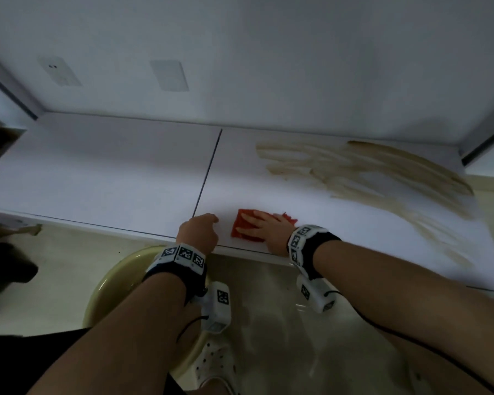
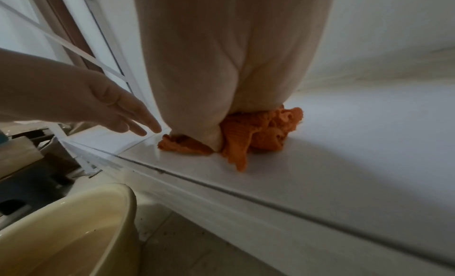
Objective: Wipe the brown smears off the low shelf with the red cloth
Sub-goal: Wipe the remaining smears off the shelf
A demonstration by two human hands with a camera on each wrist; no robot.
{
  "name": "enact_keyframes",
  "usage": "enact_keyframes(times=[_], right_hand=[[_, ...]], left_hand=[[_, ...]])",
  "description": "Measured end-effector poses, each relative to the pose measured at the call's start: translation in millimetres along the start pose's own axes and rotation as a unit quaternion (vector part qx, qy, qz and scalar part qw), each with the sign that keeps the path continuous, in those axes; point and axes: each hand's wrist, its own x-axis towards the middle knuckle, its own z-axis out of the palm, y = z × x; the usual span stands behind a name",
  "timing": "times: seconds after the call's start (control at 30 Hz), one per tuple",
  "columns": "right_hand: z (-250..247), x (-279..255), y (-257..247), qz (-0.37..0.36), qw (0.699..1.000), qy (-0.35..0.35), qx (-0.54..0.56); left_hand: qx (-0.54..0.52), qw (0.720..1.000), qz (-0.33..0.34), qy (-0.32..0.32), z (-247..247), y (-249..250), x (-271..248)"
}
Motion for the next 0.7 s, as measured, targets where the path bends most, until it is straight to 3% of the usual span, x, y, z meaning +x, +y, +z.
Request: enact_keyframes(times=[0.2, 0.4, 0.57, 0.7], right_hand=[[25.8, -64.9, 31.6, 0.103, 0.992, 0.002, 0.074], [57.0, -134.3, 68.0, 0.195, 0.974, 0.002, 0.119], [74.6, -168.0, 84.4, 0.239, 0.961, -0.002, 0.138], [75.8, -170.6, 78.5, 0.214, 0.968, -0.022, 0.13]], left_hand=[[0.006, 0.996, 0.09, -0.013, 17.2, 46.4, -1.8], [0.08, 0.973, 0.214, -0.037, 37.8, 104.0, -9.1], [0.107, 0.963, 0.237, -0.068, 50.9, 134.4, -21.5], [0.117, 0.962, 0.236, -0.073, 54.7, 153.4, -27.7]])
